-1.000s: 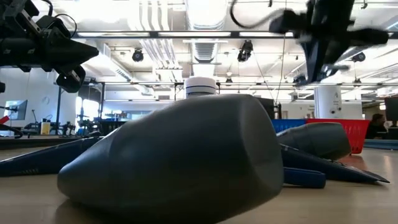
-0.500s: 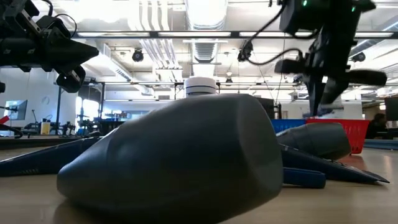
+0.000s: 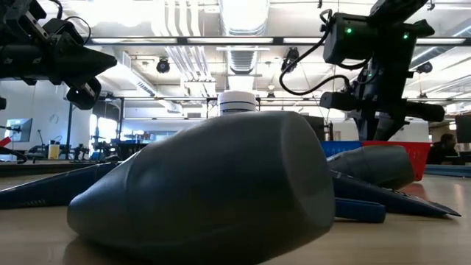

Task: Pick & Place Travel size toiletries
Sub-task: Put the blue razor into the red basket

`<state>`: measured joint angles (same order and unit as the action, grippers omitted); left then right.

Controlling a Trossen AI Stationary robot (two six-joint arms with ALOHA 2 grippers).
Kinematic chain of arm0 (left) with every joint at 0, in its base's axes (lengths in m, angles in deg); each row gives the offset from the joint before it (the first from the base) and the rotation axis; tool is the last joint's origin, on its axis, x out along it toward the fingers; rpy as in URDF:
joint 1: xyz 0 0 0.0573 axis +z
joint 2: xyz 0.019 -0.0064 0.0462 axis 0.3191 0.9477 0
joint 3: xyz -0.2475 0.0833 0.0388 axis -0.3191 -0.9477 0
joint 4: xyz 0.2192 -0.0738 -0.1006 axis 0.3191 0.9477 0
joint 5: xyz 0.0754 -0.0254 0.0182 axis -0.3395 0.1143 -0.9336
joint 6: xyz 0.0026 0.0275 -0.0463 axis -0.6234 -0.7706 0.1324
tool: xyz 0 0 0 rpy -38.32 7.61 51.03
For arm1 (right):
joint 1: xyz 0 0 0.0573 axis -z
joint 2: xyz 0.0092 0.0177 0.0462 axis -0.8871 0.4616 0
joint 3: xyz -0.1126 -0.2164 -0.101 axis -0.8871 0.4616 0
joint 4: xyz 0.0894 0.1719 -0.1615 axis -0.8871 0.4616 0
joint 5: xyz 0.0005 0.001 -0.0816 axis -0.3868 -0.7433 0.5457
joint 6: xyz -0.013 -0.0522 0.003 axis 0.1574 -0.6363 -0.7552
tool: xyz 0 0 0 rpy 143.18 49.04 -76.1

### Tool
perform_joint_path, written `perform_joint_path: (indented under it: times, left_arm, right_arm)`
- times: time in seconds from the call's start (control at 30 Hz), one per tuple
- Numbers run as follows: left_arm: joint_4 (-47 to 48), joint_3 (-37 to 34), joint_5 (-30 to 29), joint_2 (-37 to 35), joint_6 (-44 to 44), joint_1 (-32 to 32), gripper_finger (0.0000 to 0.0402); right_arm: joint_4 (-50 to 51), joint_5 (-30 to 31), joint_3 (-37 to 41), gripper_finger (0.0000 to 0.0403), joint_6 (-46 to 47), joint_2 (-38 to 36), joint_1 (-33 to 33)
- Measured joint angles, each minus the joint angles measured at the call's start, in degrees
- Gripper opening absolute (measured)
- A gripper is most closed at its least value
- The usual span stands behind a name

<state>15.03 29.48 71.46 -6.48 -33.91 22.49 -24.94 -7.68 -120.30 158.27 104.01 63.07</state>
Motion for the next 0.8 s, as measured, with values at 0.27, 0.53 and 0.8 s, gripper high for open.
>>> perform_joint_path:
  times: [0.27,0.53,0.8]
  left_arm:
    - [0.0,0.0,-0.01,0.0,0.0,0.0,0.0026]
    - [0.0,0.0,0.0,0.0,0.0,-0.02,0.0026]
    - [0.0,0.0,-0.01,0.0,0.0,-0.01,0.0026]
  right_arm:
    - [-0.06,-0.02,-0.07,0.0156,-0.96,-0.04,-0.01]
    - [1.46,0.01,-5.36,0.0224,-3.9,-0.79,-1.04]
    - [3.96,0.19,-13.77,0.0249,-10.77,-0.84,-4.34]
